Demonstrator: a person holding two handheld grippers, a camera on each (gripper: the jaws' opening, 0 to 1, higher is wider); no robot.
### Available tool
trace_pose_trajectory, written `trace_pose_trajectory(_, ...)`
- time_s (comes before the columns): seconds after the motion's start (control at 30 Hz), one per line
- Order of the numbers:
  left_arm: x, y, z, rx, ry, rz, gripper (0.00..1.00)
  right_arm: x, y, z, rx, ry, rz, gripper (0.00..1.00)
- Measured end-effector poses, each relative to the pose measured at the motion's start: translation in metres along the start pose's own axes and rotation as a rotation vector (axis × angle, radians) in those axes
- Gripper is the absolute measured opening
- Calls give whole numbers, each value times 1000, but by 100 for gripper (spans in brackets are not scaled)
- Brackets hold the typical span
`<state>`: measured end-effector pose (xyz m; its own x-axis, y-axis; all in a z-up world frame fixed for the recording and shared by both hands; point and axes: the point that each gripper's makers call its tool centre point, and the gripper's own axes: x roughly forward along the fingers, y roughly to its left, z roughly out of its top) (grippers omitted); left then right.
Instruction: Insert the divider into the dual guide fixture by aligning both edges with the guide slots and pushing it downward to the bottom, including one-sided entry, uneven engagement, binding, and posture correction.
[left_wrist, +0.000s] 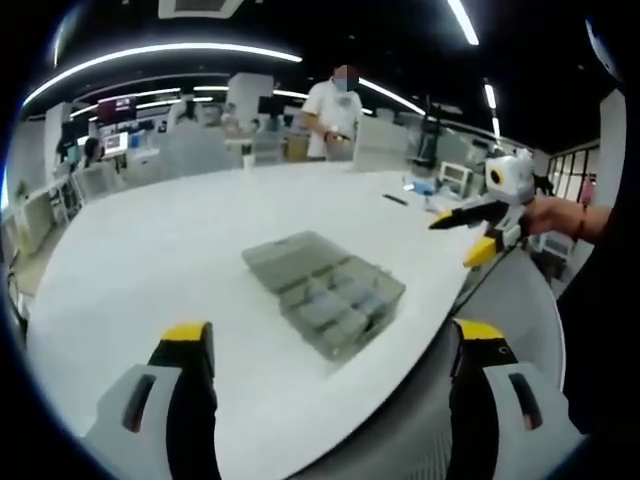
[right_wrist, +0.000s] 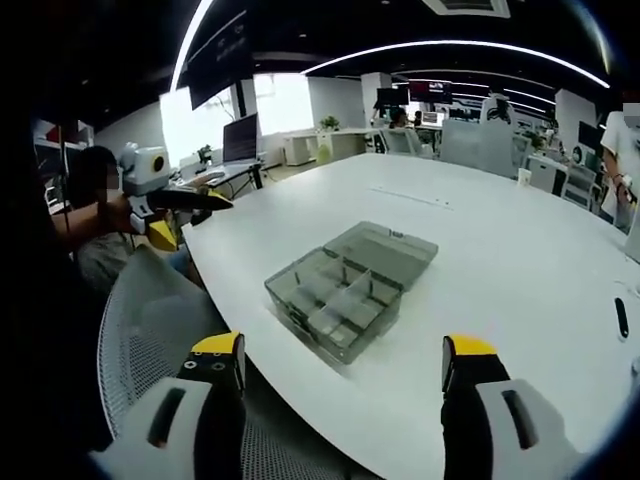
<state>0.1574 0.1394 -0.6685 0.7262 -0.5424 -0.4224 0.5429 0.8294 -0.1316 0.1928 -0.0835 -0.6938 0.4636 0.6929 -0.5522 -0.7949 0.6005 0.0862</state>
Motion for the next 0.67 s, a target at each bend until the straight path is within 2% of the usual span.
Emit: trace_pose_trajectory(0.67, 0, 4, -5, -14, 5, 0, 98, 2, 5, -1, 6, 8, 10, 79)
